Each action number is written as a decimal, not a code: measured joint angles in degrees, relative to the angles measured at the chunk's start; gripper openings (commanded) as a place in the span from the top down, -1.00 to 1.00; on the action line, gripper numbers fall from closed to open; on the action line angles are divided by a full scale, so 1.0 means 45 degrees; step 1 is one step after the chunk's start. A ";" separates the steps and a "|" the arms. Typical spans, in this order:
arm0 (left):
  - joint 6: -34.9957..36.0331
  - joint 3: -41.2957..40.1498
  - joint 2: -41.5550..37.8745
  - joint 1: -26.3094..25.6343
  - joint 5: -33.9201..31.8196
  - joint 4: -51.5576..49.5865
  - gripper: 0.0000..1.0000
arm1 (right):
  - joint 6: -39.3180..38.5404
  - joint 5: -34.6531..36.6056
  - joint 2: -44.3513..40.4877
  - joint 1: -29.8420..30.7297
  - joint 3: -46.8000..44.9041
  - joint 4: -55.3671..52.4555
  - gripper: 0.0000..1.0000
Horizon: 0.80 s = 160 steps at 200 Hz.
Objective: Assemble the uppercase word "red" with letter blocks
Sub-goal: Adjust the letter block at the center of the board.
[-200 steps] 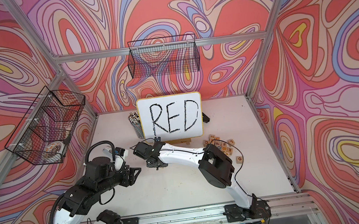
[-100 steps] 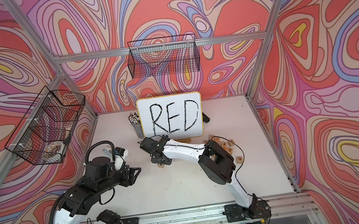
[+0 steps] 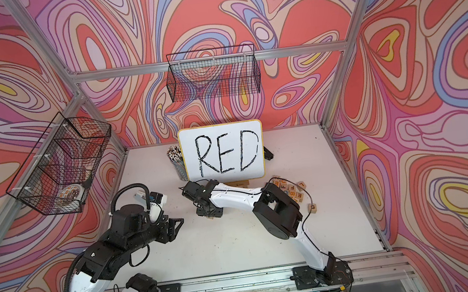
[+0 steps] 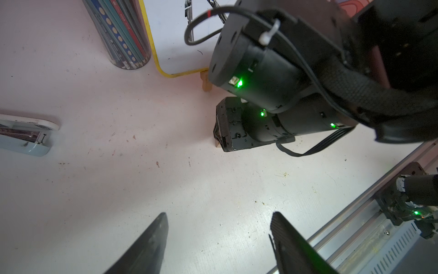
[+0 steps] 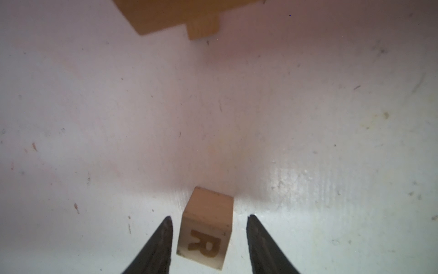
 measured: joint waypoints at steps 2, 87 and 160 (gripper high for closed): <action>-0.0005 0.0000 0.0000 0.0000 0.0000 0.0000 -0.43 | 0.0005 -0.0010 -0.0005 0.0000 0.0000 0.0000 0.00; 0.0000 0.0000 -0.0005 0.0000 -0.0005 -0.0005 -0.43 | -0.0627 -0.0194 0.0277 0.0121 0.0015 0.0044 0.38; 0.0000 0.0000 -0.0005 0.0000 -0.0005 -0.0005 -0.43 | -0.4580 -0.0340 0.0884 0.0131 0.1180 -0.0996 0.49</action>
